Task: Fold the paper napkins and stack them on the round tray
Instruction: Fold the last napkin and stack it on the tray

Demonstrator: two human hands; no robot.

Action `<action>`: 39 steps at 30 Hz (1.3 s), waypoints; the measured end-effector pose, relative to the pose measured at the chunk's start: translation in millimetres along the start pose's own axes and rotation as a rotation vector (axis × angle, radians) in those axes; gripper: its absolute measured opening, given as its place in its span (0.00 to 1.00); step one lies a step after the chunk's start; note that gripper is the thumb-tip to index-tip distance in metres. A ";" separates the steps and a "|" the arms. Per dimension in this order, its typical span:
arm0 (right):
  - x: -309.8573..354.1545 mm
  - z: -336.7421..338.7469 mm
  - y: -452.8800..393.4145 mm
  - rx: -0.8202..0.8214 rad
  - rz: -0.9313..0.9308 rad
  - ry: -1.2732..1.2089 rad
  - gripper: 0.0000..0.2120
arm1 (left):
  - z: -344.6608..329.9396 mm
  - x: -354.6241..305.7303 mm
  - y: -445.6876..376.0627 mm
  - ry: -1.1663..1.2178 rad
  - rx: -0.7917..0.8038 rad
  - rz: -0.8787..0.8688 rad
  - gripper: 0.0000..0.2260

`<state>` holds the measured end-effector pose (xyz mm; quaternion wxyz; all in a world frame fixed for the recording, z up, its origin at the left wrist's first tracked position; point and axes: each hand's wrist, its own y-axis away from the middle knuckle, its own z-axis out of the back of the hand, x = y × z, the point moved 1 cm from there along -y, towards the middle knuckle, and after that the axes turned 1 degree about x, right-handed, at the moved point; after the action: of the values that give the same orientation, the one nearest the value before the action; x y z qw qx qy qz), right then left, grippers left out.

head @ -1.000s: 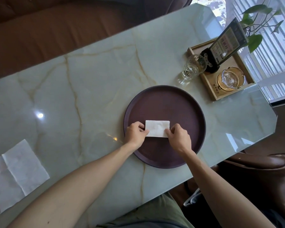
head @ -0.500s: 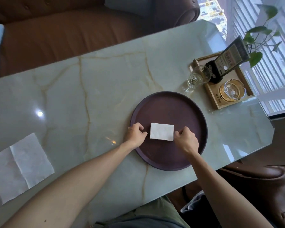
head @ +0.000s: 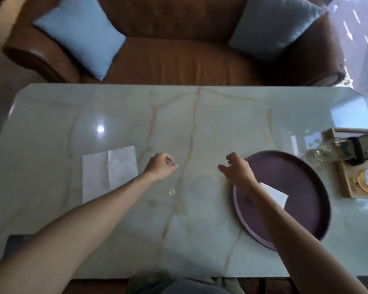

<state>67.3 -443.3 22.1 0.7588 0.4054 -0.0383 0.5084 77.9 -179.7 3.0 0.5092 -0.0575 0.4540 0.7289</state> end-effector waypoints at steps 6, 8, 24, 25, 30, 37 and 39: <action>89.9 -73.8 7.3 0.134 0.052 -0.108 0.29 | 83.9 89.3 13.7 0.186 -0.143 0.099 0.18; 112.7 -100.1 9.0 0.173 0.052 -0.135 0.29 | 102.9 117.7 17.5 0.222 -0.181 0.143 0.21; 175.4 -260.0 15.0 0.262 -0.143 -0.225 0.30 | 128.2 258.6 9.5 0.343 -0.189 0.374 0.25; 178.1 -263.5 15.9 0.262 -0.151 -0.226 0.29 | 126.3 259.5 7.8 0.356 -0.190 0.368 0.19; 185.7 -279.6 17.5 0.284 -0.208 -0.265 0.29 | 118.0 249.9 2.9 0.444 -0.092 0.272 0.12; 190.5 -285.8 23.7 0.308 -0.170 -0.207 0.23 | 110.4 225.8 -0.4 0.489 0.012 0.225 0.19; 193.3 -283.4 29.6 0.328 -0.130 -0.174 0.24 | 108.4 216.3 0.1 0.512 0.053 0.238 0.23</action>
<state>36.0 -110.2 -59.4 0.7075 0.5677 0.0058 0.4208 16.2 47.7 -52.1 0.2903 -0.1728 0.5904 0.7330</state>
